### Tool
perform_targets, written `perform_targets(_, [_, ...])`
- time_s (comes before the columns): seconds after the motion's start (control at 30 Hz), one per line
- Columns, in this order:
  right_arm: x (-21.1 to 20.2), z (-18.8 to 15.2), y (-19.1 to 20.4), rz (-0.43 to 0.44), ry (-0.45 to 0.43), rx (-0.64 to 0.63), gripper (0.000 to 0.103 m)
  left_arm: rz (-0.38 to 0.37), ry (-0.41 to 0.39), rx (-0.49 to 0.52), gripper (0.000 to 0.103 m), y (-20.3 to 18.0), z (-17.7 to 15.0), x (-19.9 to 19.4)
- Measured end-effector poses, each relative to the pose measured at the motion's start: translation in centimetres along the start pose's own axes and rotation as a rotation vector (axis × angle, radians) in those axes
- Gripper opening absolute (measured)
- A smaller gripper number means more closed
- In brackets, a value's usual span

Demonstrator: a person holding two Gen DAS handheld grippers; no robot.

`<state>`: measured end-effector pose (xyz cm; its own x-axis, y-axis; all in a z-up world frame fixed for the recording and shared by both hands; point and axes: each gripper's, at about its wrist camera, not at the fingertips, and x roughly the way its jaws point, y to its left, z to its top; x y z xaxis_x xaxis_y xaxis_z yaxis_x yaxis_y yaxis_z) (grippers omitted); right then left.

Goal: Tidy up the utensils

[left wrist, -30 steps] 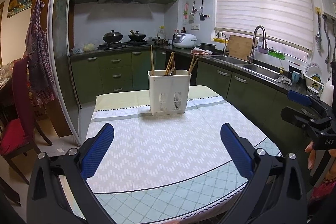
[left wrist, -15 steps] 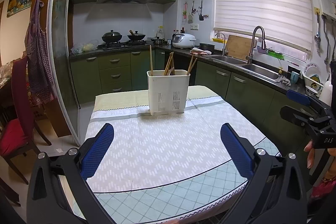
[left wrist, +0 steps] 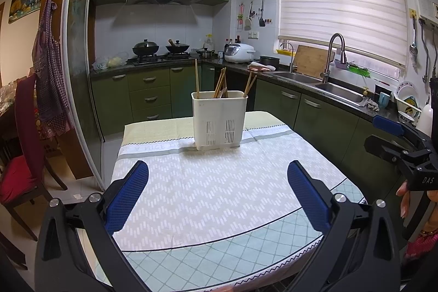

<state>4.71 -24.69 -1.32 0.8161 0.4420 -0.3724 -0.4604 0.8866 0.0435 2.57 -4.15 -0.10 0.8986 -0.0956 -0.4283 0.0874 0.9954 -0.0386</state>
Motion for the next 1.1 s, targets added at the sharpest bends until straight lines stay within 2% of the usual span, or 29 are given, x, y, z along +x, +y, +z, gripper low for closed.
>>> perform_targets(0.87, [0.27, 0.13, 0.33, 0.003, 0.003, 0.004, 0.099, 0.016, 0.007, -0.010, 0.097, -0.12, -0.62, -0.07])
perform_targets(1.1, [0.47, 0.01, 0.39, 0.003, 0.005, 0.004, 0.099, 0.034, 0.036, -0.033, 0.097, 0.05, -0.63, 0.45])
